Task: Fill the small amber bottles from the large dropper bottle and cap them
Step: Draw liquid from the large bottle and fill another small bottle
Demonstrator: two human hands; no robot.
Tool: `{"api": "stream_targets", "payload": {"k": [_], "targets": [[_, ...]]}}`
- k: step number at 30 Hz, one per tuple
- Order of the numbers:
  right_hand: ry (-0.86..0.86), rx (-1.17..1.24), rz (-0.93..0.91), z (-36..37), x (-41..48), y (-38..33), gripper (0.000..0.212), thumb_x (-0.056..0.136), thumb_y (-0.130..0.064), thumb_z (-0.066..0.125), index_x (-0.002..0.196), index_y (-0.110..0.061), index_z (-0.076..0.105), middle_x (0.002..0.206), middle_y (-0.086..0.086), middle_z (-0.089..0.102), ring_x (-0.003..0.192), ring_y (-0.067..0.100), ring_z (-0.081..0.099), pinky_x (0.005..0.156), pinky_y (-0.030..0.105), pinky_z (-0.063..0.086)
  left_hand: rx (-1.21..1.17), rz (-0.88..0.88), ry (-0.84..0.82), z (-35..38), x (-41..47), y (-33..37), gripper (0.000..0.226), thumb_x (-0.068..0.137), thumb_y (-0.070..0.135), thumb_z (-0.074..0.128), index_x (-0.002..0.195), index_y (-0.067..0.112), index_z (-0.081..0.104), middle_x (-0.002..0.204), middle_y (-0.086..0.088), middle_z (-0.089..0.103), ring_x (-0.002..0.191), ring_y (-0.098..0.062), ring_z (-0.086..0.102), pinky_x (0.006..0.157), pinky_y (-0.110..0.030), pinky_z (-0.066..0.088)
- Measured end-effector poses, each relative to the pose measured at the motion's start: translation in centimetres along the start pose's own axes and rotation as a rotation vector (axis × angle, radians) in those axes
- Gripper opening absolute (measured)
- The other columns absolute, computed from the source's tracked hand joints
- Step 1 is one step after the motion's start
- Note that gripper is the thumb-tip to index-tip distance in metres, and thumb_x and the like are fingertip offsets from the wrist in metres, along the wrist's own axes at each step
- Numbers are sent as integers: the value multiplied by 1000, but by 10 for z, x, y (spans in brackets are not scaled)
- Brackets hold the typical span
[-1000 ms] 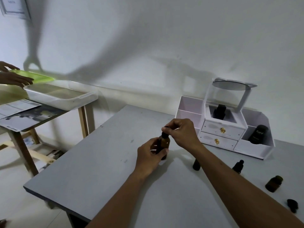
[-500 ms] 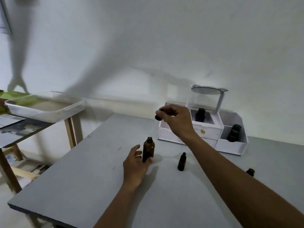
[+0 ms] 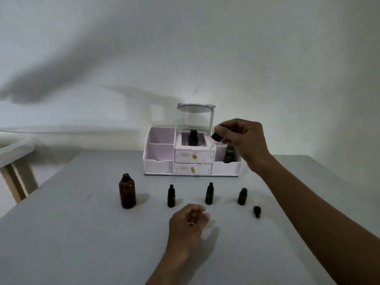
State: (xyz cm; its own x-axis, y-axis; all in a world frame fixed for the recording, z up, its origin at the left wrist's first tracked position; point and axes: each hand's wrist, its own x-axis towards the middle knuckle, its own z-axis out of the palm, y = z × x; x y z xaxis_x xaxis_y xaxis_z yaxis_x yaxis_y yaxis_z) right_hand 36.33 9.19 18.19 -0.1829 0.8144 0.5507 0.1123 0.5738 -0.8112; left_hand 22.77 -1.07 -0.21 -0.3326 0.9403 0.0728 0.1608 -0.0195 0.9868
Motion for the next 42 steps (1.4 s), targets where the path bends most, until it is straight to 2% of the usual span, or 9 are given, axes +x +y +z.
{"api": "stream_targets", "payload": {"k": [4,6,10,13,21,27,37,39,42], "targets": [[89,-54,50,-57,-9,25,2,83,-13,78,82,-11,77,74,5,78,75,20,76,73,36,60,-4,19,-118,51,9,9,16,78,22,77,93,25,71,82,8,72,76,3,65,64,-4,45],[128,-88,74,-78,-12,39,2,83,-13,79,82,-11,77,75,7,78,77,25,76,76,40,62,-3,13,-148,72,18,10,25,77,24,79,100,28,68,92,10,70,83,3,64,66,-3,45],[154,-132,117,-105,-15,65,6,83,-15,79,84,-9,77,75,6,78,79,26,76,80,44,61,1,28,-163,103,40,10,46,79,23,77,122,26,60,113,11,62,98,5,56,77,-5,43],[150,-163,136,-113,-17,82,6,83,-16,79,84,-10,77,75,4,78,80,24,76,80,43,62,20,50,-162,119,57,9,54,79,25,76,129,25,55,118,9,60,101,4,55,76,-5,41],[142,-188,181,-111,-20,113,7,82,-19,80,85,-13,78,75,0,79,79,21,76,79,36,61,143,116,-140,137,77,-4,60,77,34,77,132,23,55,121,9,61,103,-3,57,83,-11,44],[149,-224,184,-109,-21,125,3,82,-19,80,83,-17,78,75,-2,78,78,23,75,80,42,62,207,154,-143,139,83,-6,58,78,32,77,131,25,56,121,11,61,99,0,56,72,-2,37],[142,-253,188,-105,-19,131,3,81,-18,81,81,-18,78,75,-3,78,76,23,75,81,44,62,316,195,-138,143,85,-5,46,81,36,74,123,23,62,119,7,66,97,1,58,67,8,31],[139,-267,187,-103,-19,133,3,81,-19,81,82,-18,79,74,-5,78,73,18,74,80,41,61,344,201,-140,143,85,-4,43,83,35,73,123,24,62,119,8,66,97,2,57,74,7,30],[126,-290,170,-102,-20,134,3,81,-20,81,82,-17,79,73,-7,77,66,5,70,76,31,59,363,206,-143,143,86,-4,41,85,32,70,125,23,62,122,7,66,105,-4,61,89,-7,36]]}}
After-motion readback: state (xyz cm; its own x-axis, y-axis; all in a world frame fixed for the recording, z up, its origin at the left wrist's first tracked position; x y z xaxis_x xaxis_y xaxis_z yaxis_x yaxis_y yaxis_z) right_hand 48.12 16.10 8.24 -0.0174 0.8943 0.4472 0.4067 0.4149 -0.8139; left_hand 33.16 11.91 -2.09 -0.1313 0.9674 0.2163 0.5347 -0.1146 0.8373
